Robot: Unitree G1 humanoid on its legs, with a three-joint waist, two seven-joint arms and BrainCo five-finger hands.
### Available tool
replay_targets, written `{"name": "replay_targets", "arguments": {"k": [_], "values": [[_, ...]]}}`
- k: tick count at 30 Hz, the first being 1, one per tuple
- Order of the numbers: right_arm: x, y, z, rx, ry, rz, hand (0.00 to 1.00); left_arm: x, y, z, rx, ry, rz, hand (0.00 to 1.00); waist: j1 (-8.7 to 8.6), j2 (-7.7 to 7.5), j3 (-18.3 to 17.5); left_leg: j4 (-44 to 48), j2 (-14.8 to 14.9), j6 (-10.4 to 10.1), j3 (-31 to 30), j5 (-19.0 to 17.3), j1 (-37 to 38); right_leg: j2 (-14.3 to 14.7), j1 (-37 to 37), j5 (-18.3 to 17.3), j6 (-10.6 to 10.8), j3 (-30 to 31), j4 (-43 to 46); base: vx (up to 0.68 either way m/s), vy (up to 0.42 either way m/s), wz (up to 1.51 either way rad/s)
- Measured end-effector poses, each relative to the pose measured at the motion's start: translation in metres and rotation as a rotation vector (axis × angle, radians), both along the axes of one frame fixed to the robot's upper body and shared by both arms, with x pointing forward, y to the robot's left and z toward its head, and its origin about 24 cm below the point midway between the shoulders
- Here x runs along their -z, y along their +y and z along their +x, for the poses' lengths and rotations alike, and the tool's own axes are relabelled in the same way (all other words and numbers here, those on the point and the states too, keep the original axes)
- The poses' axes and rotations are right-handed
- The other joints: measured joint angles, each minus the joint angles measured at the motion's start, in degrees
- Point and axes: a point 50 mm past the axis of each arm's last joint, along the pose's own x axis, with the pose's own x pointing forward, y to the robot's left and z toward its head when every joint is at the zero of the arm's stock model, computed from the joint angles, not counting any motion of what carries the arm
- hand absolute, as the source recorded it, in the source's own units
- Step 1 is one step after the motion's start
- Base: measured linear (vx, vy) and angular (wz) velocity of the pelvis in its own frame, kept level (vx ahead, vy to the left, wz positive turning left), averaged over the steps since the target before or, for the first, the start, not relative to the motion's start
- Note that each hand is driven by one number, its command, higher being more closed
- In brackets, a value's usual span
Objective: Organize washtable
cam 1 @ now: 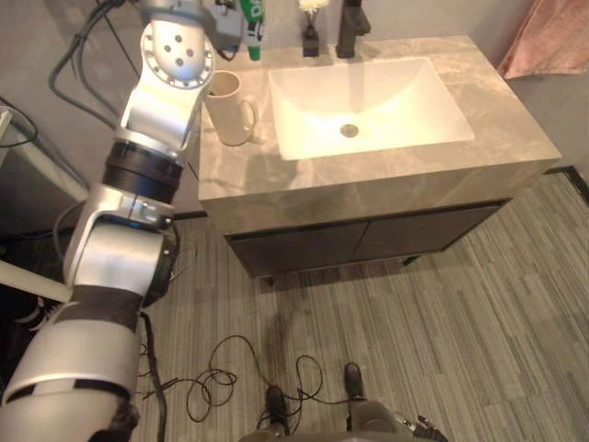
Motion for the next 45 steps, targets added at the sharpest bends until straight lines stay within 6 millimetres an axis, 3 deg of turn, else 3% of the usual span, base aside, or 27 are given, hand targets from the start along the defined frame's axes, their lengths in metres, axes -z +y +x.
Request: {"name": "replay_targets", "arguments": {"k": [10, 25, 32, 35, 39, 45], "values": [[0.0, 0.004, 0.001, 0.006, -0.011, -0.007, 0.0, 0.004, -0.007, -0.005, 0.007, -0.033, -0.004, 1.0, -0.1, -1.48, 0.9, 0.0, 0.1, 0.0, 0.3, 0.0, 0.1, 0.1, -0.1, 0.1, -0.1, 0.5, 0.0, 0.0, 0.0, 0.0], [-0.004, 0.007, -0.002, 0.116, -0.063, -0.027, 0.0, 0.002, 0.005, -0.012, -0.08, -0.138, -0.034, 1.0, -0.4, -2.7, 1.6, 0.0, 0.1, -0.1, 0.7, -0.1, -1.7, 0.3, -2.2, 0.2, -0.1, 0.9, 0.0, 0.0, 0.0, -0.01], [-0.007, 0.006, 0.007, 0.17, -0.133, 0.003, 0.0, -0.033, -0.008, -0.021, -0.038, -0.212, 0.011, 1.0, -0.83, -2.7, 1.6, 0.0, -0.1, -0.1, 0.5, -0.1, -2.7, 0.0, -3.1, 0.3, -0.1, 1.2, 0.1, 0.0, 0.0, 0.0], [-0.007, 0.007, 0.008, 0.178, -0.141, 0.017, 0.0, -0.042, -0.008, -0.025, -0.036, -0.24, 0.012, 1.0, -2.14, -2.72, 1.6, 0.0, -0.3, -0.1, 0.4, -0.1, -2.7, -0.2, -3.1, 0.3, -0.1, 1.3, 0.1, 0.0, 0.0, 0.0], [-0.007, 0.006, 0.007, 0.192, -0.138, 0.021, 0.0, -0.04, -0.005, -0.019, -0.052, -0.214, 0.01, 1.0, -3.44, -2.72, 1.6, 0.0, -0.4, 0.1, 0.5, -0.2, -2.7, -0.3, -3.2, 1.0, -0.1, 1.7, 0.0, 0.0, 0.008, -0.02], [-0.007, 0.0, 0.005, 0.226, -0.125, 0.019, 0.0, -0.039, -0.005, -0.017, -0.051, -0.196, 0.022, 1.0, -3.76, -2.66, 1.6, 0.0, 0.3, 0.1, 0.7, -0.2, -2.9, 0.2, -3.8, 2.7, -0.4, 2.3, 0.0, 0.0, 0.014, -0.06]]}}
